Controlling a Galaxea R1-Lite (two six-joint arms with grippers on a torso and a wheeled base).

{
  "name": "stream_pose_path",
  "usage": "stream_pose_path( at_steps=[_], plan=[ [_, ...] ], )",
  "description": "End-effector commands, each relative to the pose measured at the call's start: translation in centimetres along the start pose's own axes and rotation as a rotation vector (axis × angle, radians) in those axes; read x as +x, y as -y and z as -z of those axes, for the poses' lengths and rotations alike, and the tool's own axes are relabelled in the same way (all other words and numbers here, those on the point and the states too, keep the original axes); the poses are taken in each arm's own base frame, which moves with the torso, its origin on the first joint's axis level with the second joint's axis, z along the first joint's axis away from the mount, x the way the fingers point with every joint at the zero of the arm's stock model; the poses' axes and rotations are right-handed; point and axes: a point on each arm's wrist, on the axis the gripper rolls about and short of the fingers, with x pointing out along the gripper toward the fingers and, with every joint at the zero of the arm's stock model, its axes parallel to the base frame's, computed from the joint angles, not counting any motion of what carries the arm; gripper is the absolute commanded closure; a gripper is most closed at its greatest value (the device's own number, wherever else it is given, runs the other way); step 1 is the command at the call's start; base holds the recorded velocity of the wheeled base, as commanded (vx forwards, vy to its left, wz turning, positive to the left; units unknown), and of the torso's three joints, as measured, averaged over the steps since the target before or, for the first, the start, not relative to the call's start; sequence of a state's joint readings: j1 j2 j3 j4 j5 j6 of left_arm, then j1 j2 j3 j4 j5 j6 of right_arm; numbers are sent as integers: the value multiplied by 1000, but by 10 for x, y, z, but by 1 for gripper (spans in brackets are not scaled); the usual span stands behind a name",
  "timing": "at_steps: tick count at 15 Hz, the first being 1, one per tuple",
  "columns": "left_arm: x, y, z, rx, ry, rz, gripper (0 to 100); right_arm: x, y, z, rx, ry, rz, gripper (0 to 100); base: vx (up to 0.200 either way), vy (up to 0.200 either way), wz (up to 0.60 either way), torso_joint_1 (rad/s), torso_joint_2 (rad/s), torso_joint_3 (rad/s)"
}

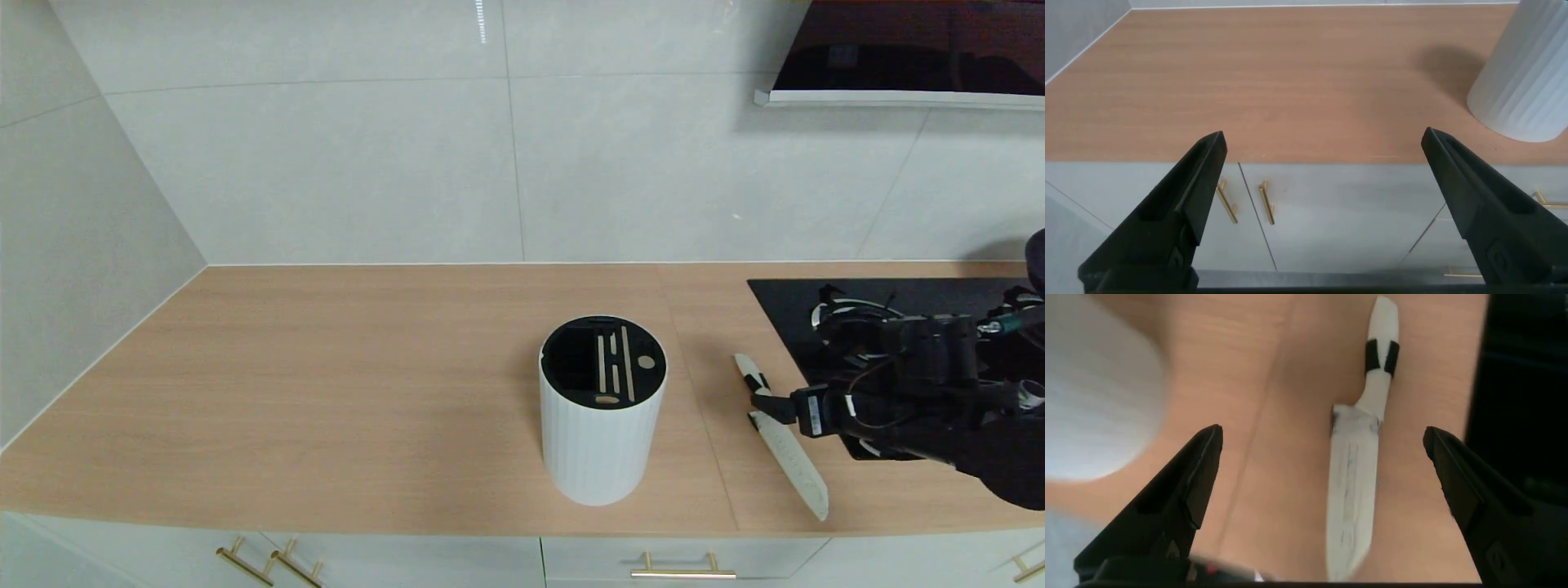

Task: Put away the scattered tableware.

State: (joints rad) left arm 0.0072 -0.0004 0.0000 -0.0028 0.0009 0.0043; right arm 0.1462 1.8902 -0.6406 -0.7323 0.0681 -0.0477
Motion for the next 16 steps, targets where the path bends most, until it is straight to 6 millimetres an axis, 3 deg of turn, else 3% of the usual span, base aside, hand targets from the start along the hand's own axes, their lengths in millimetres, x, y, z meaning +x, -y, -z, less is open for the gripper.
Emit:
stream_pose_path(
  at_steps=[1, 7, 16],
  plan=[
    [0, 0, 0, 0, 0, -1, 0, 44, 0, 24, -2, -73, 12, 0, 0, 0, 0, 0, 0, 0],
    [0, 0, 0, 0, 0, -1, 0, 77, 4, 44, -3, -59, 84, 0, 0, 0, 0, 0, 0, 0],
    [0, 0, 0, 0, 1, -1, 0, 84, 11, 49, 8, -52, 102, 0, 0, 0, 0, 0, 0, 0]
  ],
)
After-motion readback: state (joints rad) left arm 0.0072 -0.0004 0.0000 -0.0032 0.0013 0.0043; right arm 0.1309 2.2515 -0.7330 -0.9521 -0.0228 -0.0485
